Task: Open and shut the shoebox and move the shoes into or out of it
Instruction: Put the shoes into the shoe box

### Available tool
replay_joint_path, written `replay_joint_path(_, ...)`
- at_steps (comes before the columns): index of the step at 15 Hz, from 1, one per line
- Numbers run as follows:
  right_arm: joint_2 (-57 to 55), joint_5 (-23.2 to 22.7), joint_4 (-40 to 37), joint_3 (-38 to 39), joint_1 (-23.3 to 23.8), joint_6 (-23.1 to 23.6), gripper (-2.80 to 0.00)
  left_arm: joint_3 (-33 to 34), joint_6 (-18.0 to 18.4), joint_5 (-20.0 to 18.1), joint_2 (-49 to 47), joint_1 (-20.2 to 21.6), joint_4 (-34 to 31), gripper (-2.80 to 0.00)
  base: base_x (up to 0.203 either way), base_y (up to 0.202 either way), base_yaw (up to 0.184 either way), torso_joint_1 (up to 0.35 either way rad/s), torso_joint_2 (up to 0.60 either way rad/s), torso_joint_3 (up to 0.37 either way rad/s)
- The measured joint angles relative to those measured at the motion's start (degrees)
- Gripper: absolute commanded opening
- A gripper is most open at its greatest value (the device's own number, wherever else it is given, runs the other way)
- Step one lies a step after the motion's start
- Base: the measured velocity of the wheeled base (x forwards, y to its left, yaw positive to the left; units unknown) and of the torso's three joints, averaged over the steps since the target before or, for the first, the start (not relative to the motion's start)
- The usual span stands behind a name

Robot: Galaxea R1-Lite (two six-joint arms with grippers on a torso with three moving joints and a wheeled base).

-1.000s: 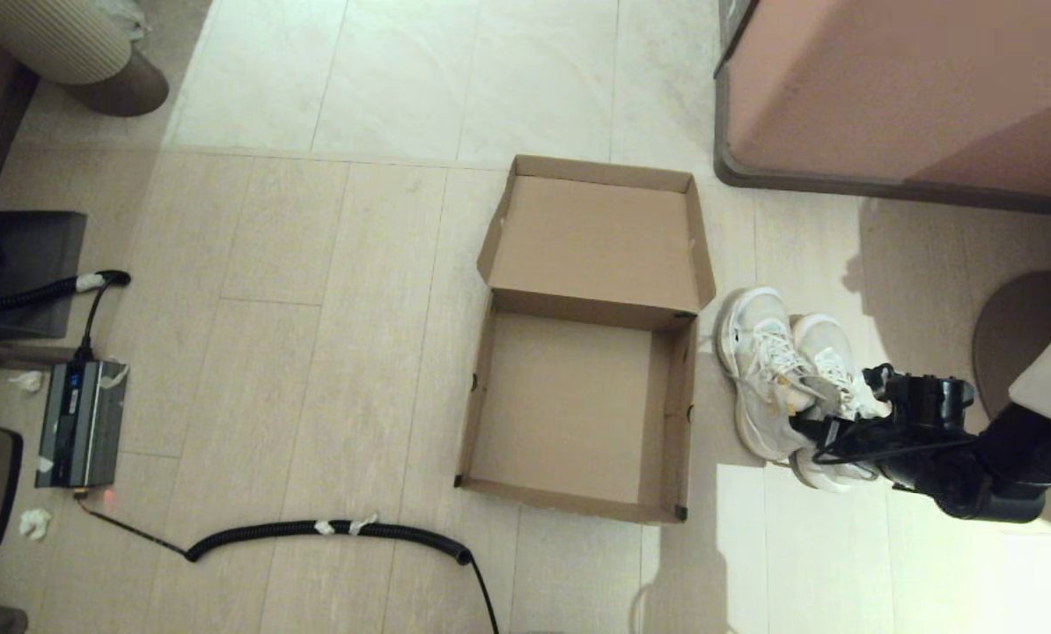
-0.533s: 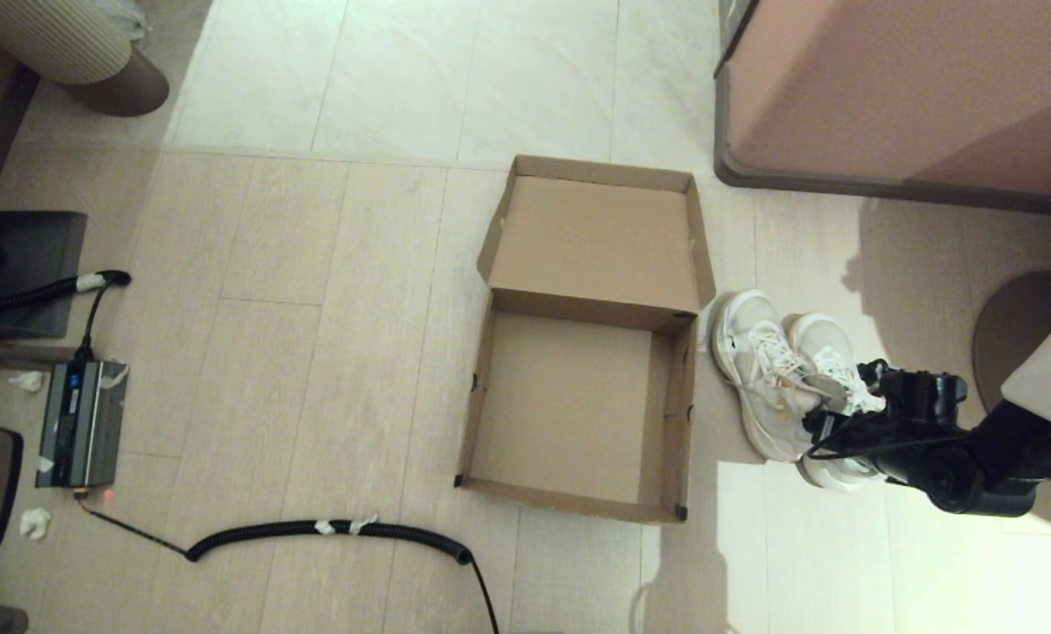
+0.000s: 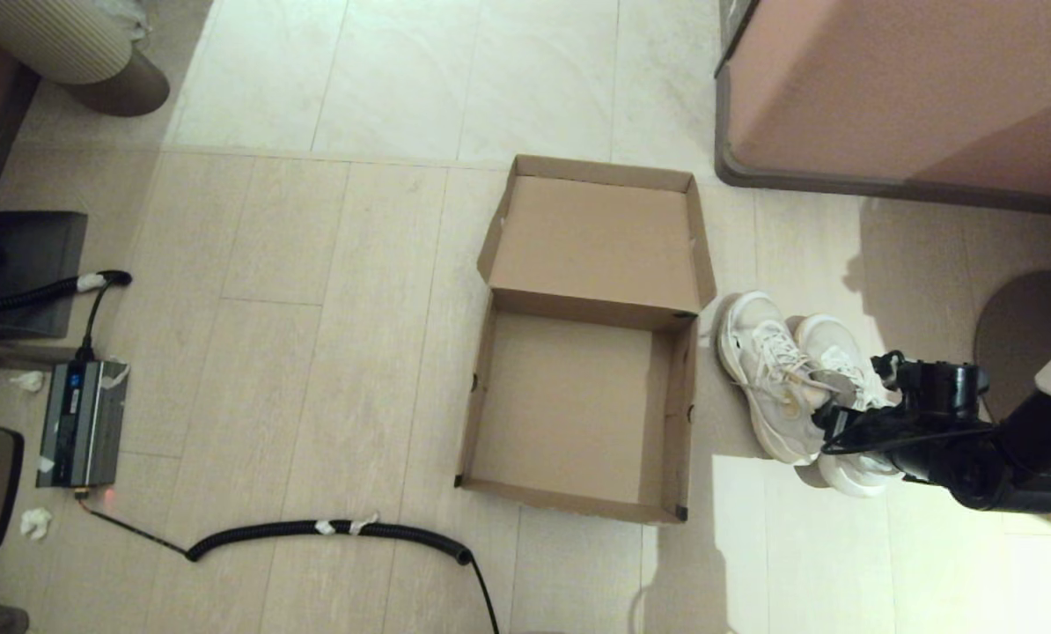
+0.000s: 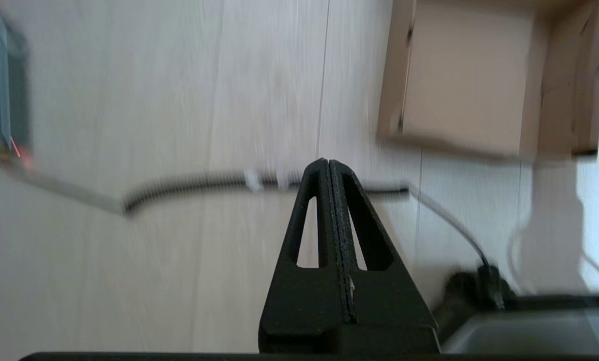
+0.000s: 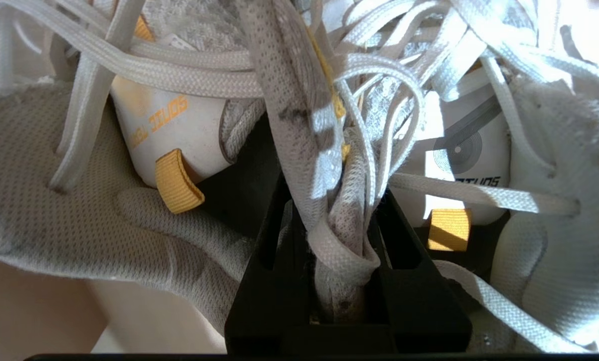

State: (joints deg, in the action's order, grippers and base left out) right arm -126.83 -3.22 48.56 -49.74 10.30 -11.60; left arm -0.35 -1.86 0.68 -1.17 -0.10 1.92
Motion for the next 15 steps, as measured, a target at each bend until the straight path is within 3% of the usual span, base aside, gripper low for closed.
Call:
replay_joint_path(3, 6.94, -0.20, -6.58, 1.73, 0.51, -0.03, -2.80, 0.27, 0.51, -0.19, 0.96, 0.00, 1.25, -2.80, 0.000, 0.000, 0.000, 0.000, 0.00, 0.000)
replay_joint_path(6, 15.94, -0.93, -14.17, 2.70, 0.85, -0.10, -2.80, 0.35, -2.03, 0.06, 1.17, 0.00, 1.27, -2.80, 0.000, 0.000, 0.000, 0.000, 0.00, 0.000)
replay_joint_path(10, 30.33, -5.25, -28.31, 1.40, 0.47, -0.43, -2.80, 0.35, -2.30, 0.09, 1.25, 0.00, 1.27, -2.80, 0.000, 0.000, 0.000, 0.000, 0.00, 0.000)
replay_joint_path(12, 37.27, -6.64, -35.08, 0.87, -2.14, -1.21, -2.80, 0.35, -2.32, 0.09, 1.27, 0.00, 1.29, -2.80, 0.000, 0.000, 0.000, 0.000, 0.00, 0.000)
replay_joint_path(15, 44.12, -7.14, -37.88, 1.85, -10.17, -3.44, -2.80, 0.35, -2.32, 0.08, 1.27, 0.00, 1.27, -2.80, 0.000, 0.000, 0.000, 0.000, 0.00, 0.000)
